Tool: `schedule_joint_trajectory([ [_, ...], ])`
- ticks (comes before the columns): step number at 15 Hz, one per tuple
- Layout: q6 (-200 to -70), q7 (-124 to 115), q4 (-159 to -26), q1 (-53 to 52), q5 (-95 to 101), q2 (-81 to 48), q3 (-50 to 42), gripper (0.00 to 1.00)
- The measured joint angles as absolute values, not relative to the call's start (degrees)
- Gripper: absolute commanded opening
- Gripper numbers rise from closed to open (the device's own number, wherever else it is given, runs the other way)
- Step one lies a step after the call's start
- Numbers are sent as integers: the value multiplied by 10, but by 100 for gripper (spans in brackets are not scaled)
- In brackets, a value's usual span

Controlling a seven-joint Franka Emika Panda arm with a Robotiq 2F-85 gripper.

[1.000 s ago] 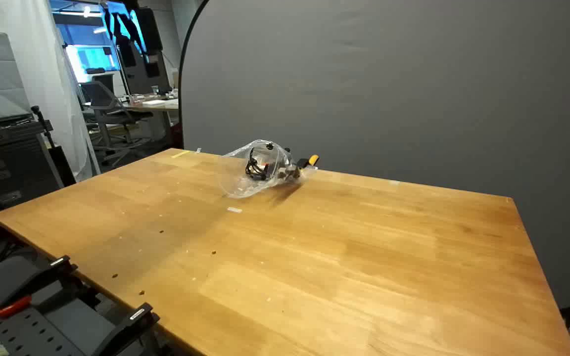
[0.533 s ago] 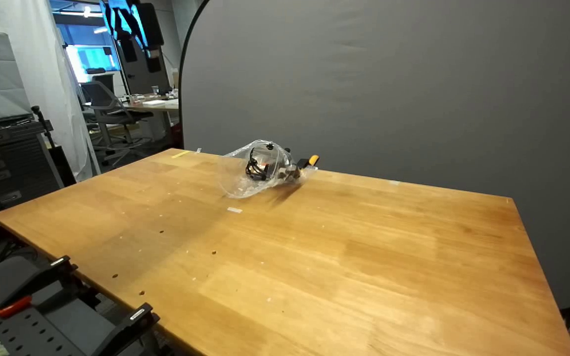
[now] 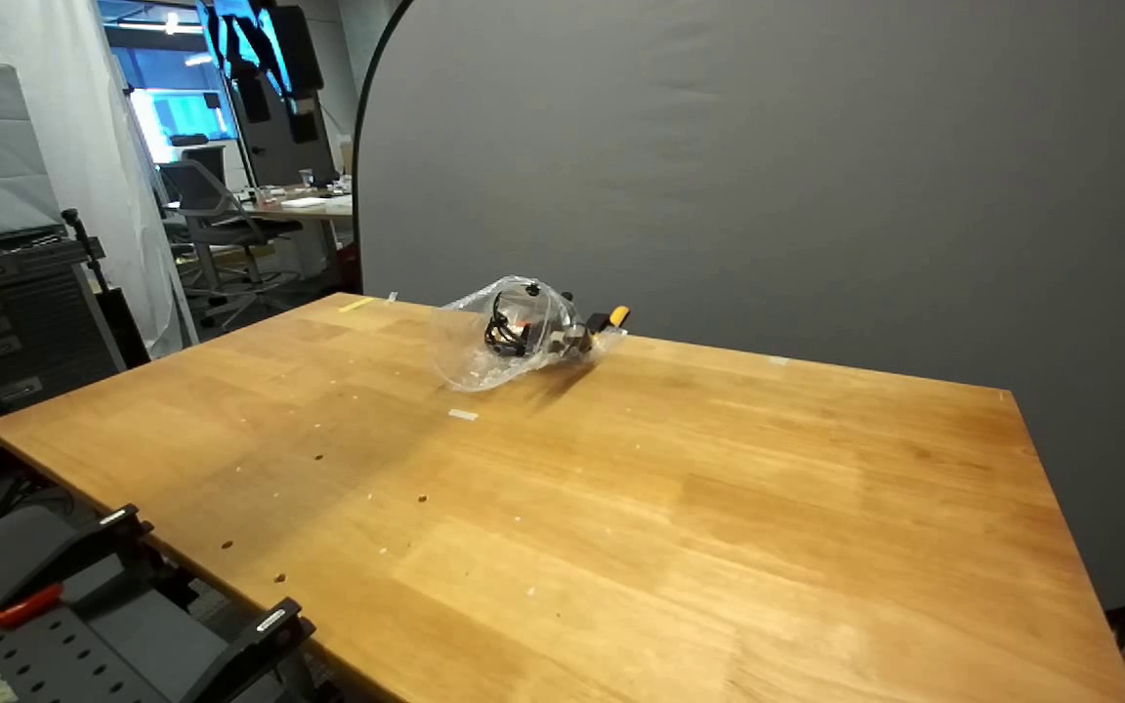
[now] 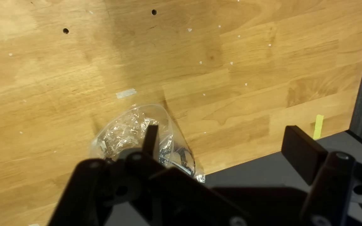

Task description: Remove the object from the plastic and place it on the table

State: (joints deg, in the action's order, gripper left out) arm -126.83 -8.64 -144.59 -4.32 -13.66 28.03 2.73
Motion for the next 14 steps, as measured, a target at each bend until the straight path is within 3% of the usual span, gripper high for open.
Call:
schedule_joint_trajectory([
  [6,-1277,-86,-1461,-43,-137,276,27,100],
  [14,-1403,-86,-1508,-35,-137,198,23,100],
])
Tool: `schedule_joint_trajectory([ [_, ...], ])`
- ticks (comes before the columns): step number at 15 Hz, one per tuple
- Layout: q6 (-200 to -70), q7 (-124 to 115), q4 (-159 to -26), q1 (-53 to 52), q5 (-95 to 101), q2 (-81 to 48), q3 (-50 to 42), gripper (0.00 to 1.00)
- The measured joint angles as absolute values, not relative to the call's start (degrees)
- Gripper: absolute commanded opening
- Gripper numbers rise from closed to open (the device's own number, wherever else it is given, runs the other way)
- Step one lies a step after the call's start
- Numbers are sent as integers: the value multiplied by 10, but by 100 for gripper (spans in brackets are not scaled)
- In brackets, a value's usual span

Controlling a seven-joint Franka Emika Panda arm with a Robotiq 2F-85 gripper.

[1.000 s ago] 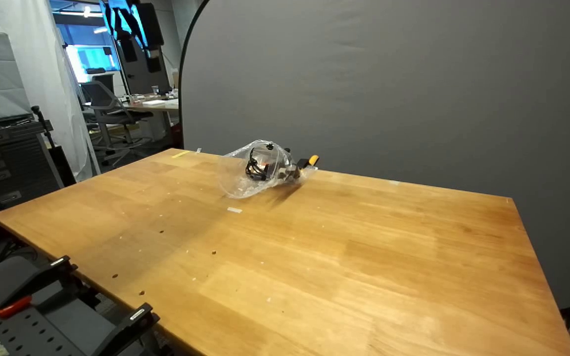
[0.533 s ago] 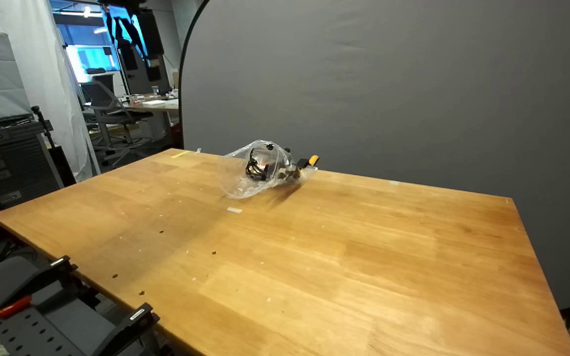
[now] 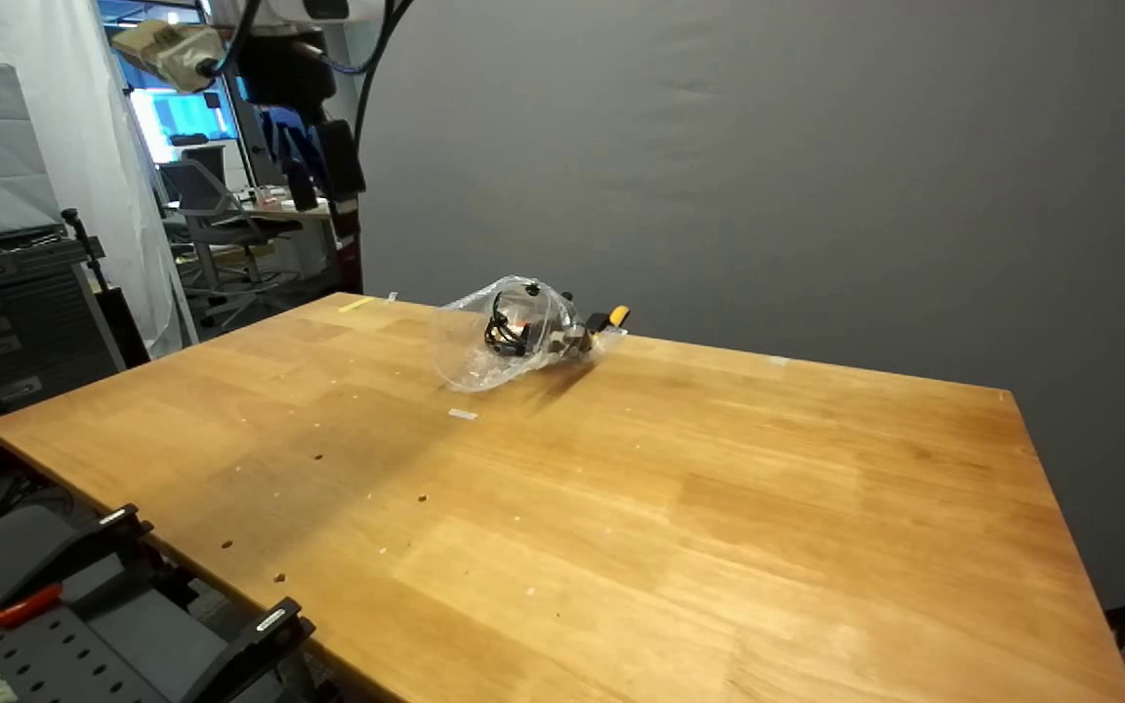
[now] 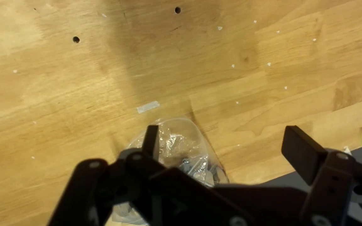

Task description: Remove the object from the plastic and place it on the table

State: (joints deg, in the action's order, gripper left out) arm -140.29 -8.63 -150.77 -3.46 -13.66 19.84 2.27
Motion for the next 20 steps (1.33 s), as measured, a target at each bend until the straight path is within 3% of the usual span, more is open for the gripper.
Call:
schedule_joint_trajectory([
  [20,-1593,-94,-1370,-10,-114,-162,-9,100],
])
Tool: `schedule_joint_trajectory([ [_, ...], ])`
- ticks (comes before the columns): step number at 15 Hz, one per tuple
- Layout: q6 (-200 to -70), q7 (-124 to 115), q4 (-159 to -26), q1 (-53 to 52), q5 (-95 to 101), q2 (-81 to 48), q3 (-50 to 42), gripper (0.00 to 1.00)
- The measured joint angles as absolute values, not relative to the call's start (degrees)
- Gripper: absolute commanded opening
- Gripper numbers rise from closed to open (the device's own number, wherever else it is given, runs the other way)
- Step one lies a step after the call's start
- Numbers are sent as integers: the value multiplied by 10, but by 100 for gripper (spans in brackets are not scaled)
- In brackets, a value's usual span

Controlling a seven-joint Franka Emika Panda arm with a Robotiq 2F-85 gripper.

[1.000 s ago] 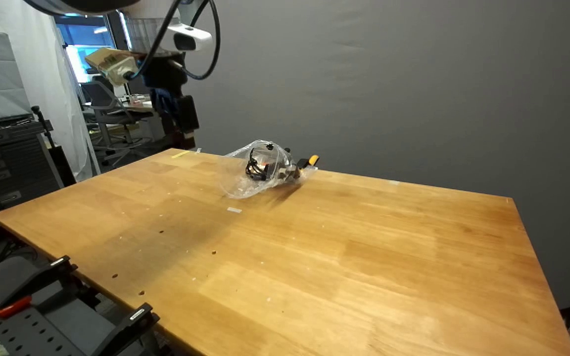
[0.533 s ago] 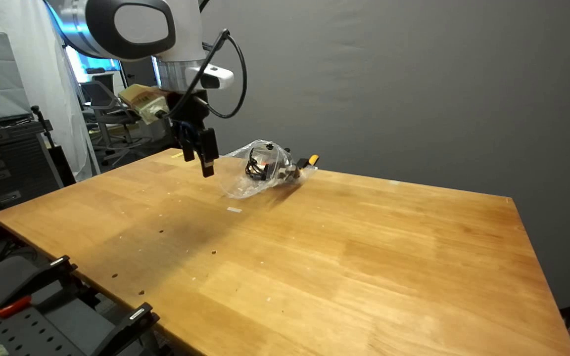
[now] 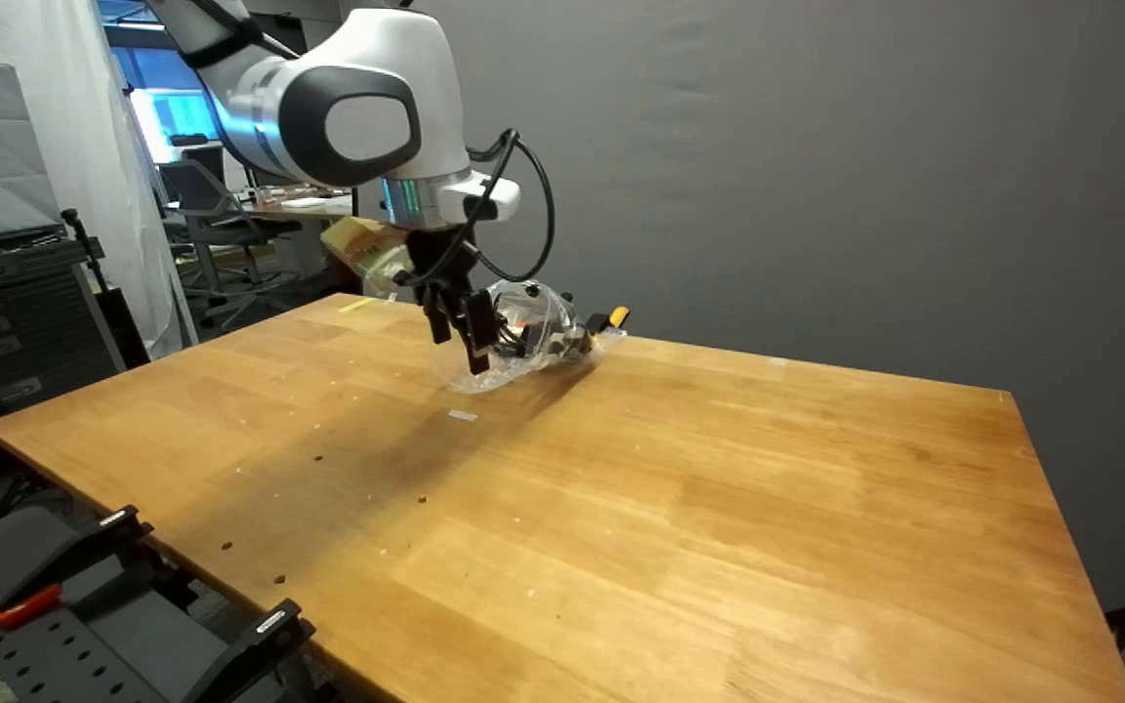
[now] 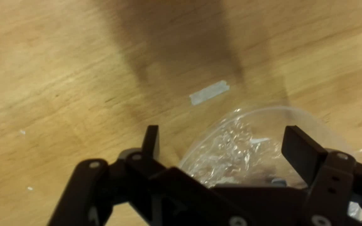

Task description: Remove the object from the plastic and place it on the table

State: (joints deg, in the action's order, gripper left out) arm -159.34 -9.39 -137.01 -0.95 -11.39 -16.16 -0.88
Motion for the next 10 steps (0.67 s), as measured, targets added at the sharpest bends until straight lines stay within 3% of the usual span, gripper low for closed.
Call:
schedule_joint_trajectory([
  [5,-1598,-90,-1298,21,-121,-215,-17,100],
  [10,-1512,-71,-1259,48,-154,-211,17,100],
])
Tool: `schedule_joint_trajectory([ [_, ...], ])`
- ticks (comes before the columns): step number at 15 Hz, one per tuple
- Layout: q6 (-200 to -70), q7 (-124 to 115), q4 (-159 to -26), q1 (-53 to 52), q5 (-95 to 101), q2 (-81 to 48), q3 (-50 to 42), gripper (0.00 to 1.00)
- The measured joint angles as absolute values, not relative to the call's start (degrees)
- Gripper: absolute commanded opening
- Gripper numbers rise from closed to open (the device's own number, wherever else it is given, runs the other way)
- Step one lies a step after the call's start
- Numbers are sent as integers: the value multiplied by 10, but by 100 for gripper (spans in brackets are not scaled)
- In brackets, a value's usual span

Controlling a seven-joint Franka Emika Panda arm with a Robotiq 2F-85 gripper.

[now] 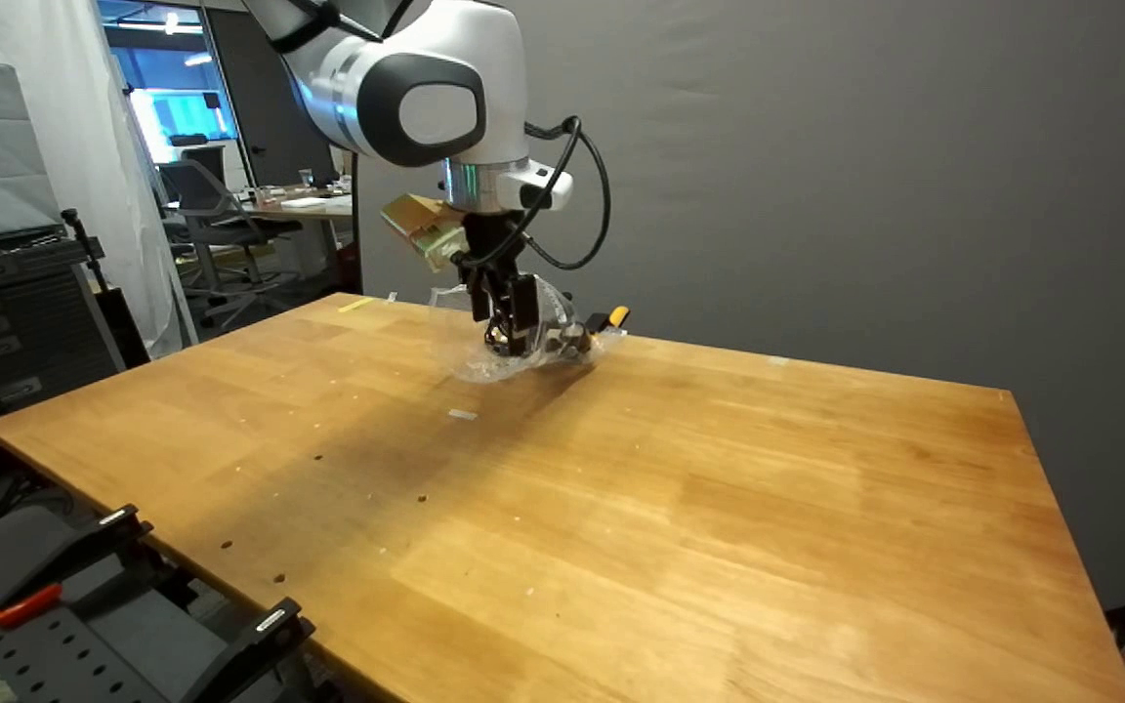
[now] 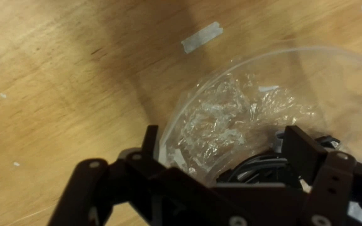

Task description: Remove the object from the plastic and place it on the table

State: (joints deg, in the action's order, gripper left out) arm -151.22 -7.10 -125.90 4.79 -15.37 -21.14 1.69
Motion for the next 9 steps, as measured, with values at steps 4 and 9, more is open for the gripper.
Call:
schedule_joint_trajectory([
  [4,-1432,-86,-1251,44,-154,-197,16,100],
  [9,-1388,-105,-1243,40,-173,-200,17,100],
])
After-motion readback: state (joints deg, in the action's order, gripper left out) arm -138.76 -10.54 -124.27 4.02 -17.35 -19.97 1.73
